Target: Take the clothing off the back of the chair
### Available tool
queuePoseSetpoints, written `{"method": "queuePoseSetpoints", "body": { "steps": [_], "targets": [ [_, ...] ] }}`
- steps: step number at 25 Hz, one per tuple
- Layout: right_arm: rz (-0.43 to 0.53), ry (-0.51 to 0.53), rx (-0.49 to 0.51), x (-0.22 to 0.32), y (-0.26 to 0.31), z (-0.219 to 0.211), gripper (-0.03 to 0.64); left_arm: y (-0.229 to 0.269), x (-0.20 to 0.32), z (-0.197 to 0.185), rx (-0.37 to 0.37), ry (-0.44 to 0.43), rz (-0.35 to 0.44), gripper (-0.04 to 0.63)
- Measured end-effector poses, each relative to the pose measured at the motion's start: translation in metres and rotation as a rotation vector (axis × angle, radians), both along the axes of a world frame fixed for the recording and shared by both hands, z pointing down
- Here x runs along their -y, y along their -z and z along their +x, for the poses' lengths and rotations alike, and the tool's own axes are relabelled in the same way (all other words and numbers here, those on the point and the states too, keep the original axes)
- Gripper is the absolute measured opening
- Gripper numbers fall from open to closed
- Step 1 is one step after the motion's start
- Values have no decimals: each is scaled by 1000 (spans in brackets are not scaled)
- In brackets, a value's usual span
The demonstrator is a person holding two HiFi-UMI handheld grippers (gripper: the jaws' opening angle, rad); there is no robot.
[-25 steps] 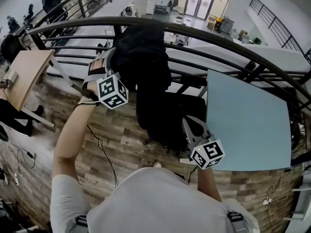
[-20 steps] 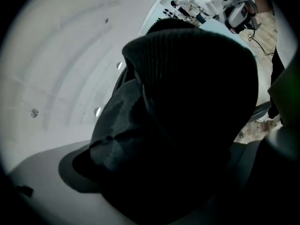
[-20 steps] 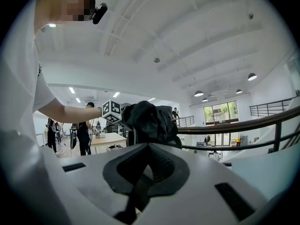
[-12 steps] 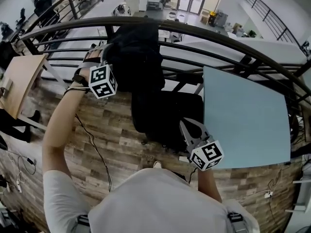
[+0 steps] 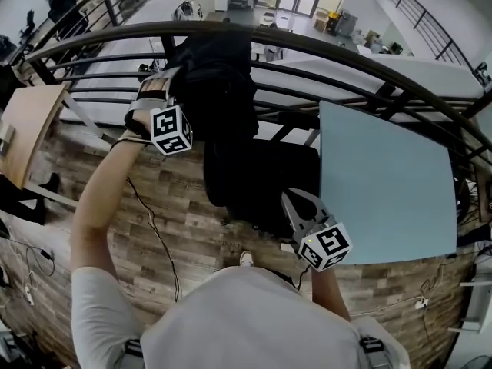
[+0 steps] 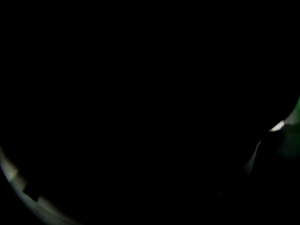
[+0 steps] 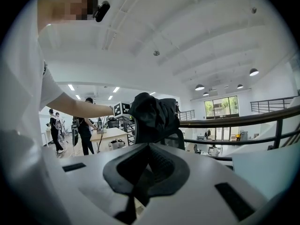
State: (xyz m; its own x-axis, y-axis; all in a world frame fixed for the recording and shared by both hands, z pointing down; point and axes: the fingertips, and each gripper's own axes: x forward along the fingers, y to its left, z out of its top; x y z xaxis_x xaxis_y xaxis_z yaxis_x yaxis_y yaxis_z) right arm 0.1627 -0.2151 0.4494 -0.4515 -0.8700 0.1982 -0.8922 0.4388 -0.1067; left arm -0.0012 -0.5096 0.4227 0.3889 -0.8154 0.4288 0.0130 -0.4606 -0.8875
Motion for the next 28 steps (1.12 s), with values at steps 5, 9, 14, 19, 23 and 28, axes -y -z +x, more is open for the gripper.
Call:
{"method": "queuePoseSetpoints", "body": {
  "steps": [5,9,14,19,23,28],
  "targets": [
    [11,20,-2,1,5,-9,20,-4,-2,-6,-16,38,-22,478],
    [14,20,10,-2,5,-7,20,3,-7,-17,-21,74,-10,377],
    [29,27,25,-3,8,-7,20,26,-12,-39,-36,147,4,187],
    [59,46,35,-7,14,-17,20,41,-22,-44,-196,213,-12,158],
    [64,36,44,-14,17,-14,20,55,-28,-49,-541,308,-165,149],
    [51,22,41,-27,12,-12,20,59,-37,-59,-849,363,-303,144]
  ]
}}
